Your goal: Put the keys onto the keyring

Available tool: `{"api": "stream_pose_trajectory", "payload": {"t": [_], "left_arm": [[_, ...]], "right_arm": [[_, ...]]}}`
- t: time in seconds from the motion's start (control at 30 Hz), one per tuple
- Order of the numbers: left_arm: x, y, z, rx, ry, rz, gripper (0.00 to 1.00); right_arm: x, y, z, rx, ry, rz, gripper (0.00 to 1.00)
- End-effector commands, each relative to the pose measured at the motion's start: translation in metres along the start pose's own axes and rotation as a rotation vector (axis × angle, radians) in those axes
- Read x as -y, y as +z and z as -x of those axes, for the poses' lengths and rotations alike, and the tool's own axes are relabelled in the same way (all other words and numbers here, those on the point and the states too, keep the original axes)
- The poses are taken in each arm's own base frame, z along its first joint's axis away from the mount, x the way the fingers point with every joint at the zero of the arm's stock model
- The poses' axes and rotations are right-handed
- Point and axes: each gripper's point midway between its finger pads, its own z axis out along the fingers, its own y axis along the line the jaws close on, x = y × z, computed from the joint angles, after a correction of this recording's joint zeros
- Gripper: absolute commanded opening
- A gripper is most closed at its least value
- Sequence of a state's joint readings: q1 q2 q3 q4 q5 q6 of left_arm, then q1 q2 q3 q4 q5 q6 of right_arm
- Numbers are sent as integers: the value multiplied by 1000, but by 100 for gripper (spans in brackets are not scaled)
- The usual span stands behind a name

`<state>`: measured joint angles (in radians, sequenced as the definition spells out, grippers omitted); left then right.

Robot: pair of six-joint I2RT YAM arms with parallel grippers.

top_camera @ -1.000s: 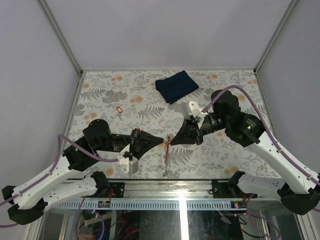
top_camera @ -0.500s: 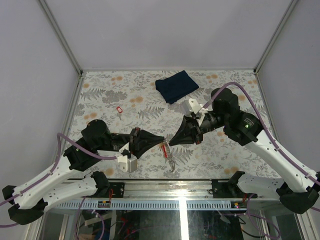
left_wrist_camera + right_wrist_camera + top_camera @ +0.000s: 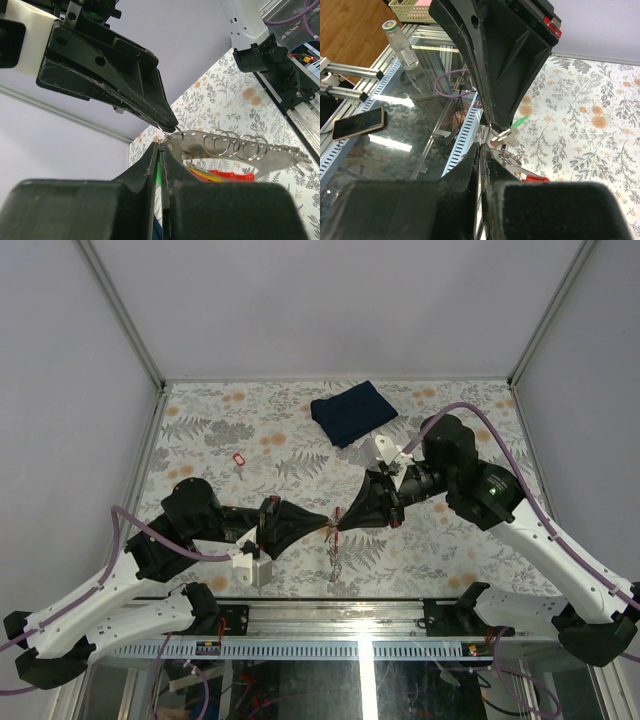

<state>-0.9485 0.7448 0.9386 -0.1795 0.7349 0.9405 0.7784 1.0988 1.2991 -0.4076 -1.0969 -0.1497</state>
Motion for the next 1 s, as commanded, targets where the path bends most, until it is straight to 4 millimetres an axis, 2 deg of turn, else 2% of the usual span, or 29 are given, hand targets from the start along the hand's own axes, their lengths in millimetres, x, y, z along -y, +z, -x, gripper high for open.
{"api": "stream_pose_trajectory", "payload": {"t": [0.0, 0.97], "left_arm": [[-10, -1, 17, 46, 49, 9, 0], [3, 1, 16, 31, 29, -104, 0]], "right_arm": [[2, -3, 17, 22, -56, -14, 0], [3, -7, 14, 8, -60, -54, 0]]}}
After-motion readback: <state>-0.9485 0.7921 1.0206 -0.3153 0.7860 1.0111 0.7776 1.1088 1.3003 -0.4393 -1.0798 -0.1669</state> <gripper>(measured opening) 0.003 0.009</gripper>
